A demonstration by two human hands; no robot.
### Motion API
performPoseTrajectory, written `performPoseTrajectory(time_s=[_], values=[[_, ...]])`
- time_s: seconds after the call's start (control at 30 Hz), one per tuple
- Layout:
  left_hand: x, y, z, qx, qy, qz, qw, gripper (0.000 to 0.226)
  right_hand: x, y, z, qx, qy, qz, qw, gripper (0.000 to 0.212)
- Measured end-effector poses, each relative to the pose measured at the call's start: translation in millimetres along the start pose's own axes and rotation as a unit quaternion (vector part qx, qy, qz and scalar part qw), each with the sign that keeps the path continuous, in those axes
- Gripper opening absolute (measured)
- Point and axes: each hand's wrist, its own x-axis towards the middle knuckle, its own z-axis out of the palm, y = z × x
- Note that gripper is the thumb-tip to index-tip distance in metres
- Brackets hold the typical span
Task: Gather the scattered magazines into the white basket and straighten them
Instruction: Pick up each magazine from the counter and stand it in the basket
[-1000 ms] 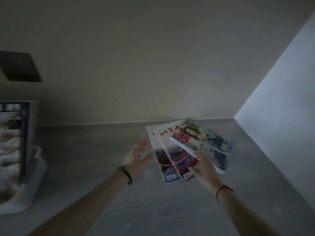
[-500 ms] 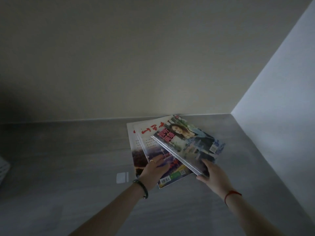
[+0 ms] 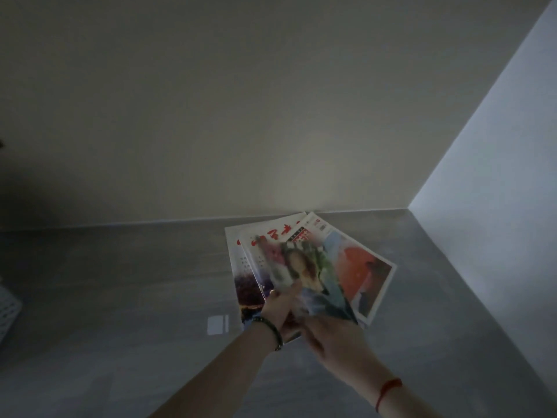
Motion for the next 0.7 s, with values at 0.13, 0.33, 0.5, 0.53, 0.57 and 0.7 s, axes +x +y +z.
performPoseTrajectory(time_s=[0.13,0.33,0.5,0.53,0.57,0.7], values=[[-12,21,-33,-0.005,0.045,0.065,0.997,0.023,7,-33,-6,0.039,-0.035,-0.047,0.998,0.04],[-69,69,-106,0.006,-0.091,0.185,0.978,0.014,62,-39,-15,0.38,0.08,0.255,0.886,0.072],[-126,116,-180,-0.003,-0.122,0.255,0.959,0.024,120,-83,-8,0.65,-0.055,0.276,0.705,0.068],[-137,124,-198,-0.004,-0.116,0.262,0.958,0.023,131,-101,-7,0.662,-0.054,0.257,0.702,0.058],[-148,133,-218,0.0,-0.103,0.27,0.957,0.02,142,-121,-4,0.662,-0.043,0.238,0.709,0.051],[-188,164,-305,0.075,0.02,0.324,0.943,0.016,186,-200,0,0.588,0.011,0.171,0.791,0.025]])
